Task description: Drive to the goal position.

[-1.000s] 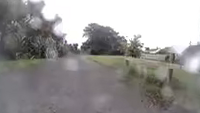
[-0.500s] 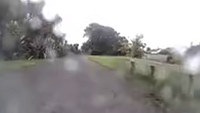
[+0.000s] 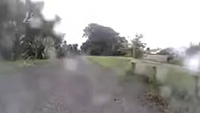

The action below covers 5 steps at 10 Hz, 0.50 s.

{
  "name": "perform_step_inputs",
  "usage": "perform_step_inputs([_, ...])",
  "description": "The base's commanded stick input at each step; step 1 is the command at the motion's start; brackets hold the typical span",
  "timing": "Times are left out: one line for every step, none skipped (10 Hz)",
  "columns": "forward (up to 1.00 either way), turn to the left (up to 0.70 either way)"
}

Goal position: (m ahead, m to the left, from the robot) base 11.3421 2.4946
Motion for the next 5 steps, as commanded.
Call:
perform_step_inputs([1.0,0.0])
perform_step_inputs([1.0,0.0])
perform_step_inputs([1.0,0.0])
perform_step_inputs([1.0,0.0])
perform_step_inputs([1.0,0.0])
